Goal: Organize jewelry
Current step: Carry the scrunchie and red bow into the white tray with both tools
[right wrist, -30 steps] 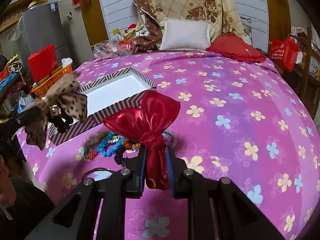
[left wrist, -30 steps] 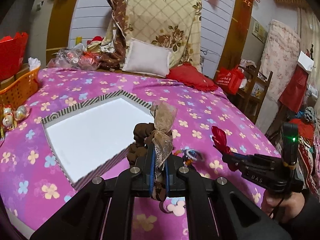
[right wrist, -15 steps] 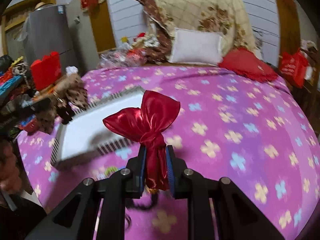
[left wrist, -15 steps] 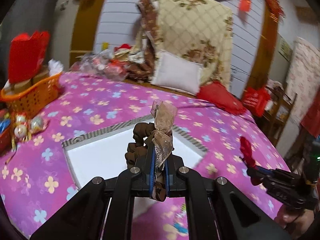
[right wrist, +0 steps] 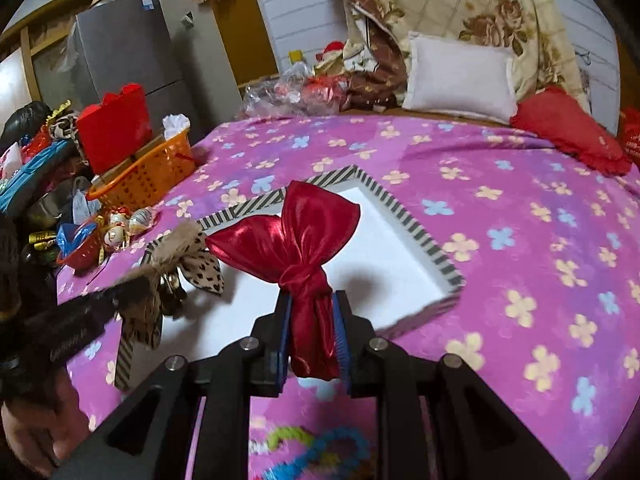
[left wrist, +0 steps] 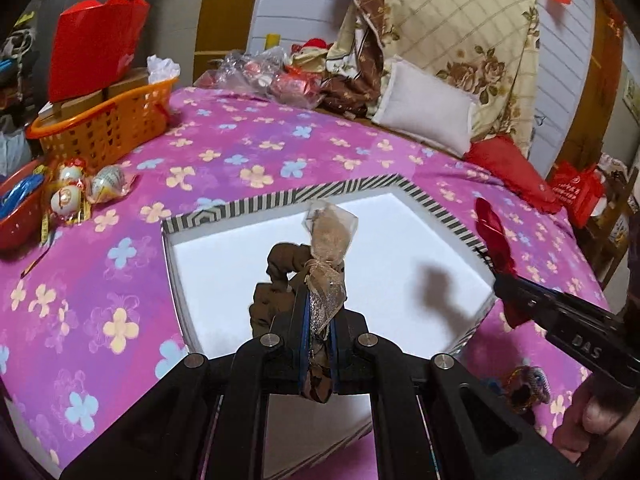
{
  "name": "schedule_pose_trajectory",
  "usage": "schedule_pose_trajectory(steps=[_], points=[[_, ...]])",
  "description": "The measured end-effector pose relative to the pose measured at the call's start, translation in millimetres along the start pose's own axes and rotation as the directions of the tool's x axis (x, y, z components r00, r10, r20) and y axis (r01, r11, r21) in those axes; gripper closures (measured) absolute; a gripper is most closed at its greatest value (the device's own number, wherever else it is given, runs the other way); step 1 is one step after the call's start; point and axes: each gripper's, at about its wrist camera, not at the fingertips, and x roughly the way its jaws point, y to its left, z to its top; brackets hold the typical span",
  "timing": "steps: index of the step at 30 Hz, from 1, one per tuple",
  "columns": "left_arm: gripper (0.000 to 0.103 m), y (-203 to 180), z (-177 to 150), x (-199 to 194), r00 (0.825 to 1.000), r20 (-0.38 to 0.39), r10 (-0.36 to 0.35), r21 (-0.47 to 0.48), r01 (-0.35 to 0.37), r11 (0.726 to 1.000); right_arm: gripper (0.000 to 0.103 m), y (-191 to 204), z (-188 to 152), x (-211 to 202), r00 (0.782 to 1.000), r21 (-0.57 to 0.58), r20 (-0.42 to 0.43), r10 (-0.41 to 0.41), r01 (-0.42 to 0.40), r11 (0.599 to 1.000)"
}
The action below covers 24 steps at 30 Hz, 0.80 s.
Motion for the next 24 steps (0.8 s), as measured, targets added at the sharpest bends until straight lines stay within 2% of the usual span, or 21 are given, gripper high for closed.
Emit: schedule_pose_trajectory(steps=[8, 19, 24], points=[[0.103, 6, -5, 12, 0.997, -0.067, 0.029, -0.012, -0.030, 0.999, 0.083, 5, -7, 43, 0.996, 0.032, -0.085, -0.010, 0.013, 0.999], [0.103, 12, -10, 14, 0.994, -0.094, 0.049, -0.027, -0.052, 0.998, 0.082, -1, -11, 51, 0.994, 0.050, -0.104, -0.030, 0.035, 0.998], [0.103, 10, -10, 14, 0.994, -0.093, 0.053, -0.021, -0.056, 0.998, 0.074, 0, -11, 51, 0.994, 0.047, -0.104, -0.017, 0.022, 0.999]])
